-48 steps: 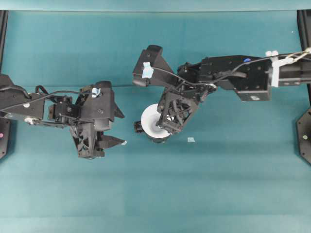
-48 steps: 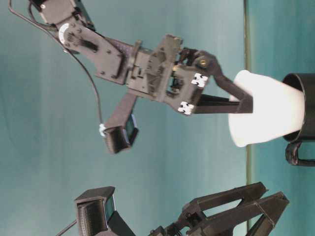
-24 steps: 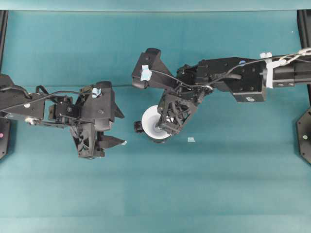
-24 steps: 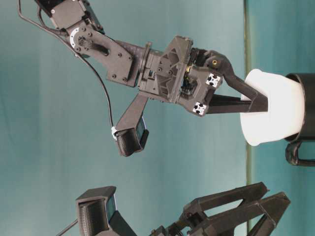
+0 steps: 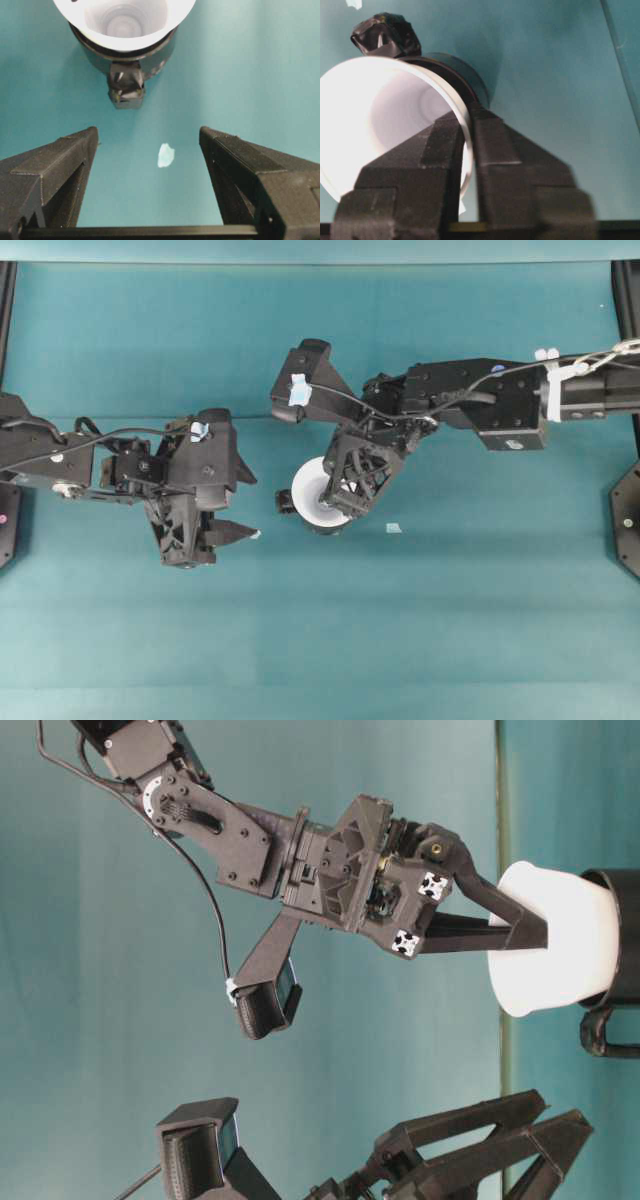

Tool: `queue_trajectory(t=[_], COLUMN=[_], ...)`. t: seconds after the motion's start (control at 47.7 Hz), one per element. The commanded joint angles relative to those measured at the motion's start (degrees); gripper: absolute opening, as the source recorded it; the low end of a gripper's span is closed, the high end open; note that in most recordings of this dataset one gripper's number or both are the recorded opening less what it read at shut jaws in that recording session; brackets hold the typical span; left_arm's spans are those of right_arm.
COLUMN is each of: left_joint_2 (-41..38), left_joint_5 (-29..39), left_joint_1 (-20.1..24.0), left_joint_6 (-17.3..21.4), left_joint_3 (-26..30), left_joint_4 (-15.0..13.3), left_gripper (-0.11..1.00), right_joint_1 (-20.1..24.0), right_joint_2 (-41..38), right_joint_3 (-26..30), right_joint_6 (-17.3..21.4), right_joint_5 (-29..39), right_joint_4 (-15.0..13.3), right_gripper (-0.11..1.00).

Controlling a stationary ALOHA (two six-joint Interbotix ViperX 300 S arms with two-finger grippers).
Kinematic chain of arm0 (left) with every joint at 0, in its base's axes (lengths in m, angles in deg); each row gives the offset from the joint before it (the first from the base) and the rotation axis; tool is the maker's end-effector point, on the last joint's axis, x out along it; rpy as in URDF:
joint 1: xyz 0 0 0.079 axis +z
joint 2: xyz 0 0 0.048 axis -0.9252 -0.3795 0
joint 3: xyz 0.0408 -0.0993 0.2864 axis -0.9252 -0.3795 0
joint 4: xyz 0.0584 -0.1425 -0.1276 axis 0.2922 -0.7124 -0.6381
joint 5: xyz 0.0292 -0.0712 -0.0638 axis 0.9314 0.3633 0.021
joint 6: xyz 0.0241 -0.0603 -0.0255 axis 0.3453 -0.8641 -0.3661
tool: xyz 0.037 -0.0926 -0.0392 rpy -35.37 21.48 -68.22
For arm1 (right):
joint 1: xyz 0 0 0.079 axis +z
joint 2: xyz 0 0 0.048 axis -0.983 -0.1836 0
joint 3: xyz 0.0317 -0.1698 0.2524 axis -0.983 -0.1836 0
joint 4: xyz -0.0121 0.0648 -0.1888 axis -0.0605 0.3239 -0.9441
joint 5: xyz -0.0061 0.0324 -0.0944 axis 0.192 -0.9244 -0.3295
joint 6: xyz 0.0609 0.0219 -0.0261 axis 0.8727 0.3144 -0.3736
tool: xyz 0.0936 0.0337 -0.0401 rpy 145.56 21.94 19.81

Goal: Put a paper cup into the cup holder on your left arm.
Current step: 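Lower the paper cup into the black mug with the right gripper, then open the right gripper and raise it away from the cup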

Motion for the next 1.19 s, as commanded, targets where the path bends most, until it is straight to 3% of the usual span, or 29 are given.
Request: queue_trajectory(t=[0.0, 0.084, 0.272, 0.335, 0.838, 1.173], left_joint_2=[0.09, 0.09, -0.09, -0.09, -0.09, -0.18], left_joint_5=[-0.70, -0.70, -0.88, -1.05, -1.23, -1.14], left_joint_1=[0.00, 0.09, 0.44, 0.44, 0.62, 0.62], left_joint_6=[0.18, 0.09, 0.18, 0.18, 0.18, 0.09], left_joint_3=[0.70, 0.70, 0.79, 0.79, 0.79, 0.79], left_joint_4=[0.18, 0.18, 0.09, 0.18, 0.18, 0.09], left_gripper=[0.86, 0.86, 0.86, 0.86, 0.86, 0.86], right_joint_1=[0.09, 0.09, 0.09, 0.09, 0.09, -0.26], right_joint_2=[0.62, 0.62, 0.79, 0.79, 1.76, 7.21], right_joint_3=[0.35, 0.26, 0.09, 0.09, -0.44, -2.29], right_joint_6=[0.35, 0.35, 0.62, 0.62, 0.62, 0.53], right_joint_5=[0.18, 0.26, 0.00, 0.00, -0.18, -0.35], right_joint_4=[0.26, 0.35, 0.35, 0.35, 0.35, 0.00], right_gripper=[0.16, 0.29, 0.77, 0.86, 0.84, 0.84])
